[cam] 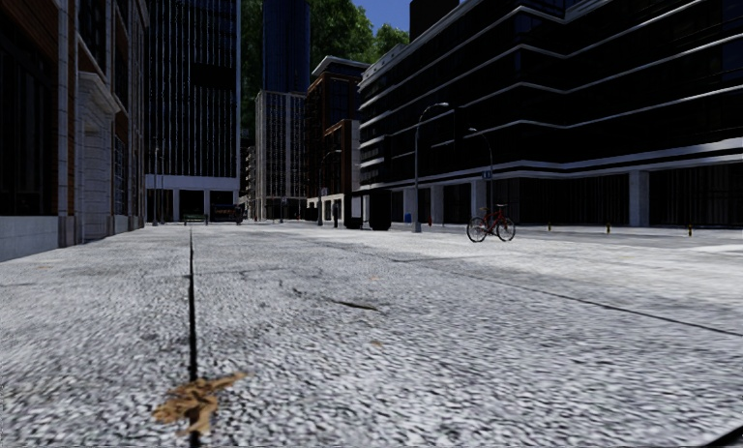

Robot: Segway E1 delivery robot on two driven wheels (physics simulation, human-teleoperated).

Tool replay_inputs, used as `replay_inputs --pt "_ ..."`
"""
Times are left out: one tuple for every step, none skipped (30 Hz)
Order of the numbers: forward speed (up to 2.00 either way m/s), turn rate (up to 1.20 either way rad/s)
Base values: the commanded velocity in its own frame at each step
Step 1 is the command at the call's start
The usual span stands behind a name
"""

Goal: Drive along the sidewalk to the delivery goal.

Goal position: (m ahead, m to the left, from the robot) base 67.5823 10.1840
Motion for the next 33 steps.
replay_inputs --pt "2.0 0.0" --pt "2.0 0.0" --pt "2.0 0.0" --pt "2.0 0.0" --pt "2.0 0.0" --pt "2.0 0.0" --pt "2.0 0.0" --pt "2.0 0.0" --pt "2.0 0.0" --pt "2.0 0.0" --pt "2.0 0.0" --pt "2.0 0.0" --pt "2.0 0.0" --pt "2.0 0.0" --pt "2.0 0.0" --pt "2.0 0.0" --pt "2.0 0.0" --pt "2.0 0.0" --pt "2.0 0.0" --pt "2.0 -0.05" --pt "2.0 -0.18" --pt "2.0 -0.18" --pt "2.0 -0.28" --pt "1.99 -0.33" --pt "1.92 -0.36" --pt "1.92 -0.36" --pt "1.76 -0.47" --pt "1.64 -0.53" --pt "1.58 -0.54" --pt "1.57 -0.54" --pt "1.57 -0.54" --pt "1.57 -0.54" --pt "1.56 -0.54"
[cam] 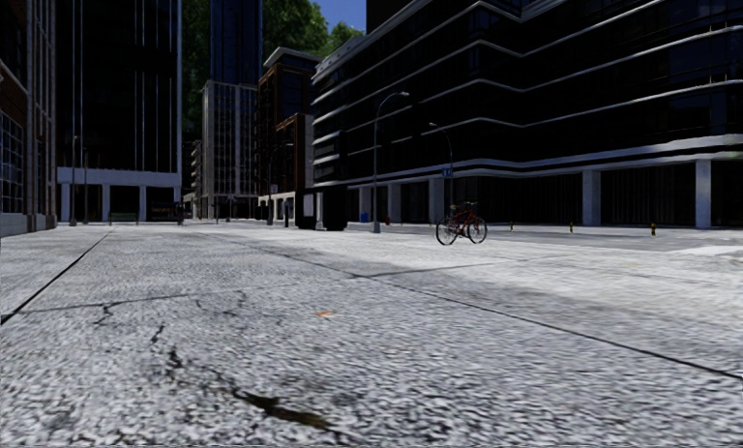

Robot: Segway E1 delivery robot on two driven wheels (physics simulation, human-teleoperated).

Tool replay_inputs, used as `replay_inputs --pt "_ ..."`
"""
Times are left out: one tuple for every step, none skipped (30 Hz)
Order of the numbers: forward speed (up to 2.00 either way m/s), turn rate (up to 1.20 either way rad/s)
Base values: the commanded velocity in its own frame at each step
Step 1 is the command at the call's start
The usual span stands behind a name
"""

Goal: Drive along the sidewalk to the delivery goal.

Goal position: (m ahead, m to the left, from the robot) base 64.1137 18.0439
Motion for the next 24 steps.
replay_inputs --pt "1.52 -0.54" --pt "1.51 -0.54" --pt "1.5 -0.54" --pt "1.5 -0.54" --pt "1.5 -0.54" --pt "1.5 -0.54" --pt "1.5 -0.54" --pt "1.5 -0.54" --pt "1.5 -0.54" --pt "1.5 -0.54" --pt "1.5 -0.54" --pt "1.5 -0.54" --pt "1.5 -0.54" --pt "1.5 -0.54" --pt "1.5 -0.55" --pt "1.5 -0.57" --pt "1.5 -0.58" --pt "1.5 -0.58" --pt "1.5 -0.59" --pt "1.5 -0.64" --pt "1.5 -0.65" --pt "1.5 -0.66" --pt "1.5 -0.66" --pt "1.5 -0.66"
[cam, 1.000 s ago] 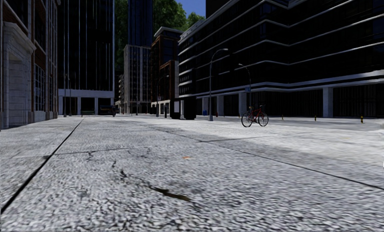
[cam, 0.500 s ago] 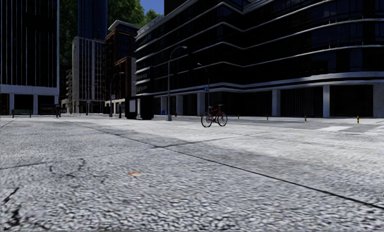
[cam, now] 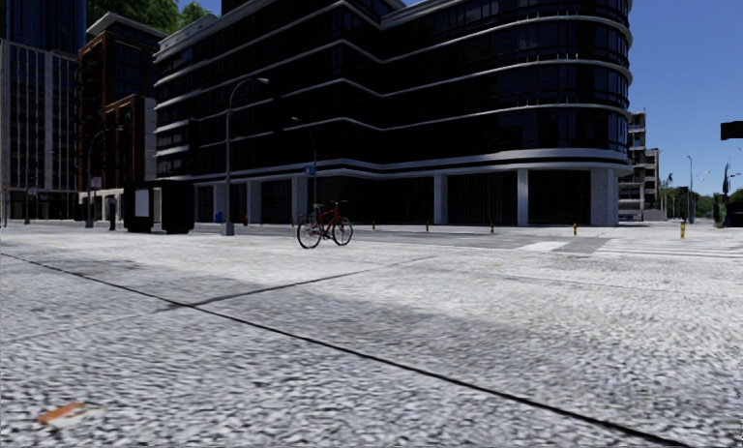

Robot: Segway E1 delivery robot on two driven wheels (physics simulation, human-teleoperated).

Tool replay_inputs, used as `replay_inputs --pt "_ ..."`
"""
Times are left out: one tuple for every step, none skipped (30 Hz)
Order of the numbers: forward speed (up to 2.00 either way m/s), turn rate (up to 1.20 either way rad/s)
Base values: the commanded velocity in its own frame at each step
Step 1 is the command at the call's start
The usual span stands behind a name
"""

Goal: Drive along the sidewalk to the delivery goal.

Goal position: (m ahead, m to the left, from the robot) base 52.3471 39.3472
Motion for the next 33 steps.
replay_inputs --pt "1.5 -0.66" --pt "2.0 -0.66" --pt "2.0 -0.66" --pt "2.0 -0.66" --pt "2.0 -0.66" --pt "2.0 -0.66" --pt "2.0 -0.66" --pt "2.0 -0.66" --pt "2.0 -0.66" --pt "2.0 -0.66" --pt "2.0 -0.66" --pt "2.0 -0.66" --pt "2.0 -0.66" --pt "2.0 -0.66" --pt "2.0 -0.66" --pt "2.0 -0.66" --pt "2.0 -0.66" --pt "2.0 -0.66" --pt "2.0 -0.66" --pt "2.0 -0.66" --pt "2.0 -0.66" --pt "2.0 -0.66" --pt "2.0 -0.66" --pt "2.0 -0.66" --pt "2.0 -0.66" --pt "2.0 -0.66" --pt "2.0 -0.66" --pt "2.0 -0.66" --pt "2.0 -0.66" --pt "2.0 -0.66" --pt "2.0 -0.66" --pt "2.0 -0.66" --pt "2.0 -0.66"
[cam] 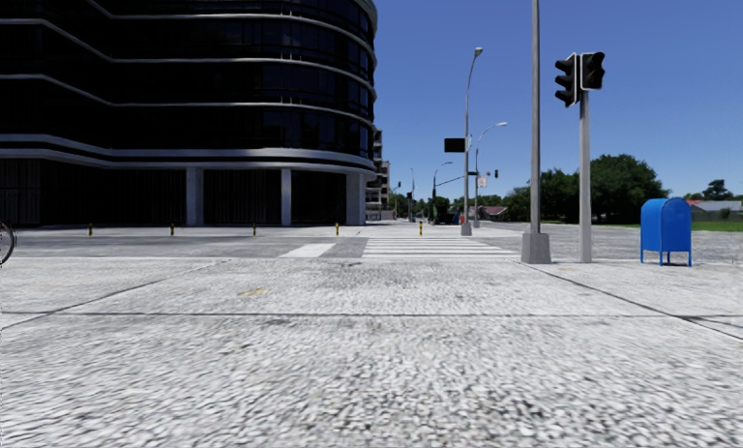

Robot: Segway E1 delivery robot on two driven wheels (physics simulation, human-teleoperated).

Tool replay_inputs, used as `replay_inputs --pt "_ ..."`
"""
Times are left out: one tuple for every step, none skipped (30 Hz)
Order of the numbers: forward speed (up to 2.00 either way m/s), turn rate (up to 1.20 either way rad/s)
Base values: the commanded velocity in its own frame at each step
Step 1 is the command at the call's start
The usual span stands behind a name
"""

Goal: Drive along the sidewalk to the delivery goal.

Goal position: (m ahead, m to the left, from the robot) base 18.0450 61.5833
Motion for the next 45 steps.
replay_inputs --pt "2.0 -0.66" --pt "2.0 -0.66" --pt "2.0 -0.66" --pt "2.0 -0.63" --pt "2.0 0.0" --pt "2.0 0.0" --pt "2.0 0.0" --pt "2.0 0.0" --pt "2.0 0.0" --pt "2.0 0.0" --pt "2.0 0.0" --pt "2.0 0.0" --pt "2.0 0.0" --pt "2.0 0.0" --pt "2.0 0.0" --pt "2.0 0.0" --pt "2.0 0.0" --pt "2.0 0.0" --pt "2.0 0.0" --pt "2.0 0.0" --pt "2.0 0.0" --pt "2.0 0.0" --pt "2.0 0.0" --pt "2.0 0.0" --pt "2.0 0.0" --pt "2.0 0.0" --pt "2.0 0.0" --pt "2.0 0.0" --pt "2.0 0.0" --pt "2.0 0.0" --pt "2.0 0.0" --pt "2.0 0.0" --pt "2.0 0.0" --pt "2.0 0.0" --pt "2.0 0.0" --pt "2.0 0.0" --pt "2.0 0.0" --pt "2.0 0.0" --pt "2.0 0.0" --pt "2.0 0.0" --pt "2.0 0.0" --pt "2.0 0.0" --pt "2.0 0.0" --pt "2.0 0.0" --pt "2.0 0.0"
